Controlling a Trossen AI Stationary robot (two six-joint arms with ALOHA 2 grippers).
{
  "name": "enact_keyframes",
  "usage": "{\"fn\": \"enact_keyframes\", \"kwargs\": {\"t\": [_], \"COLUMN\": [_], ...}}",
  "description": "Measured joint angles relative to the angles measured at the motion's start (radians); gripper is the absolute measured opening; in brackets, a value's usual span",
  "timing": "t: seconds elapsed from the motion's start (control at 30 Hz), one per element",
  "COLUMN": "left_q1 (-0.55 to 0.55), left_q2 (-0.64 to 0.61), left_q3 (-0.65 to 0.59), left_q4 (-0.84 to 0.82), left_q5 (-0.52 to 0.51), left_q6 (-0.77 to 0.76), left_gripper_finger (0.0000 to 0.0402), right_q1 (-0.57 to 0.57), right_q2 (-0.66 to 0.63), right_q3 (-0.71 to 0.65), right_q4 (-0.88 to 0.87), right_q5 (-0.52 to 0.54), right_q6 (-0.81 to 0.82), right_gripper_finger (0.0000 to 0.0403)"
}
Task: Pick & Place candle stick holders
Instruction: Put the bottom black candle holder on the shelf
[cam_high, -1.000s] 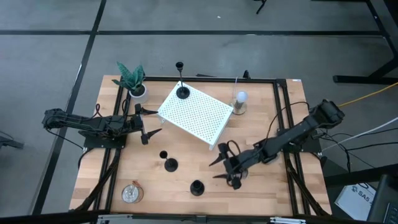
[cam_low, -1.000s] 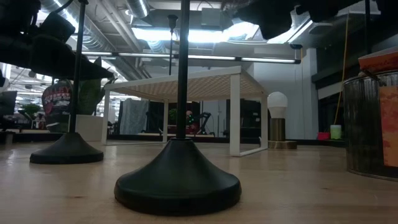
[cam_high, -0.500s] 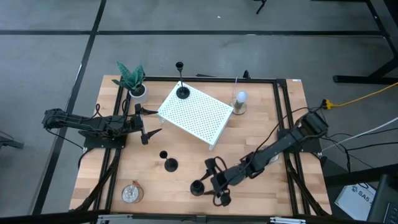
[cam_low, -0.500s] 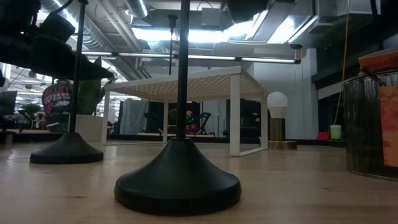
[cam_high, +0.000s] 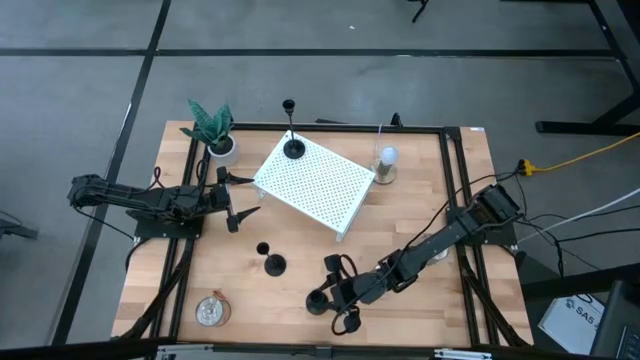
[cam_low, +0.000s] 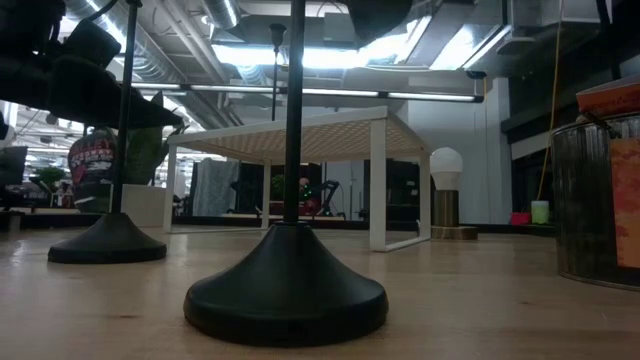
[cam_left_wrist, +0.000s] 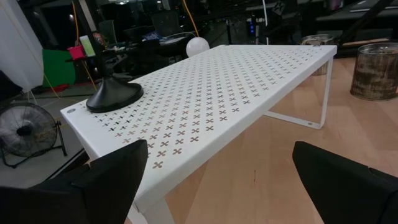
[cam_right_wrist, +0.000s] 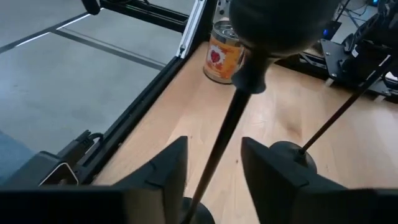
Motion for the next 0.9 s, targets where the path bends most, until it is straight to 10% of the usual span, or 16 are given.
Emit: {"fn": "enact_keyframes", "kwargs": {"t": [0.4, 0.9], "left_q1": [0.0, 0.0], "left_q2": [0.0, 0.0], "left_q3": [0.0, 0.0], "left_q4": [0.0, 0.0], "left_q5": [0.0, 0.0], "left_q6": [0.0, 0.0], "left_gripper_finger": [0.04, 0.04], "right_q1": [0.001, -0.015], "right_q2": [0.0, -0.104], "right_q3": [0.001, 0.0], "right_q4": [-0.002, -0.077], "right_q5": [-0.023, -0.038], "right_q6": [0.0, 0.003], "right_gripper_finger": [0.0018, 0.0014]}}
